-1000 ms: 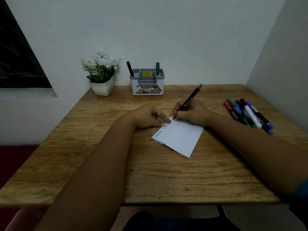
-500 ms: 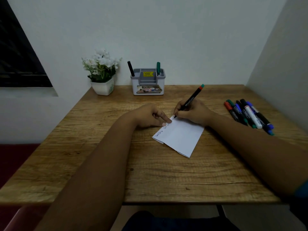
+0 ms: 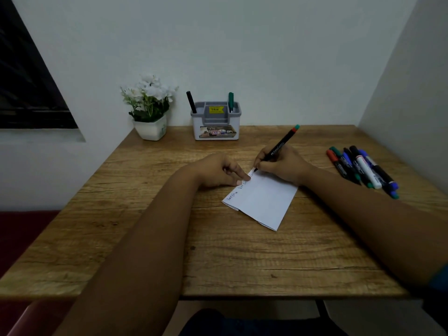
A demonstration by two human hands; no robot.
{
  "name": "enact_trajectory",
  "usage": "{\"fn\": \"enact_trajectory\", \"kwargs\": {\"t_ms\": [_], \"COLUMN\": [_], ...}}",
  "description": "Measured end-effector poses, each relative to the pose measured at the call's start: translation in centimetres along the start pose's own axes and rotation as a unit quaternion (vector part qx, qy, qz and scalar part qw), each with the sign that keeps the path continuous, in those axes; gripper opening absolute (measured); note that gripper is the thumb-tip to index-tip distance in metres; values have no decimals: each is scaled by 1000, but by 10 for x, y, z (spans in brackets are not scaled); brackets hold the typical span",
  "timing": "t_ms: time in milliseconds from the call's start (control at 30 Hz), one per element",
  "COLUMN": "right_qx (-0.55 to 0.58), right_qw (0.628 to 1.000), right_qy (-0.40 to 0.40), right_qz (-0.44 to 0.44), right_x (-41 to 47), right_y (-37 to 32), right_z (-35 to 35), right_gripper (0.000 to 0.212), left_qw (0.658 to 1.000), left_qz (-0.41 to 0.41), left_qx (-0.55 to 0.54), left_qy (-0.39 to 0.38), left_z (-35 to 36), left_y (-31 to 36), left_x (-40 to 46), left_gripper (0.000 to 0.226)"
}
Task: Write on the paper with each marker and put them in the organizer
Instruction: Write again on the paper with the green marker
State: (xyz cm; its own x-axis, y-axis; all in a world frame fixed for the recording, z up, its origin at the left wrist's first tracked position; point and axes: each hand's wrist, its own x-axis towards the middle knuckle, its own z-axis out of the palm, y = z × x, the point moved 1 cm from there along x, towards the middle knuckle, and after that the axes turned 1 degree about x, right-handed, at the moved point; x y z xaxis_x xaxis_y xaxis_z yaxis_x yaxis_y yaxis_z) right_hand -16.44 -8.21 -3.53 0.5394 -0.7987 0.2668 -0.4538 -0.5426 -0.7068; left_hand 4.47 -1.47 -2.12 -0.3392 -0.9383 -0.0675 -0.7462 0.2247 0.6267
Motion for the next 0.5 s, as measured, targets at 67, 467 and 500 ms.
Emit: {"fn": "enact_trajectory", "kwargs": {"t_ms": [67,467,500], "right_qx": [17,20,38], "right_qw": [1000,999,999], "right_qy": [3,15,22], "right_qz": [6,23,31], "right_x": [0,0,0], "right_y": [1,-2,-1], "right_z": [1,1,-1], "right_gripper": [11,7,7], "left_qw": [1000,1000,1000], "left_qz": [2,-7,-7], "left_qx": [2,-9,-9], "left_qy": [0,-1,-1], "left_z": [0,0,0], "left_y": [0,0,0], "left_x": [0,1,1], "left_gripper": [25,24,24]}}
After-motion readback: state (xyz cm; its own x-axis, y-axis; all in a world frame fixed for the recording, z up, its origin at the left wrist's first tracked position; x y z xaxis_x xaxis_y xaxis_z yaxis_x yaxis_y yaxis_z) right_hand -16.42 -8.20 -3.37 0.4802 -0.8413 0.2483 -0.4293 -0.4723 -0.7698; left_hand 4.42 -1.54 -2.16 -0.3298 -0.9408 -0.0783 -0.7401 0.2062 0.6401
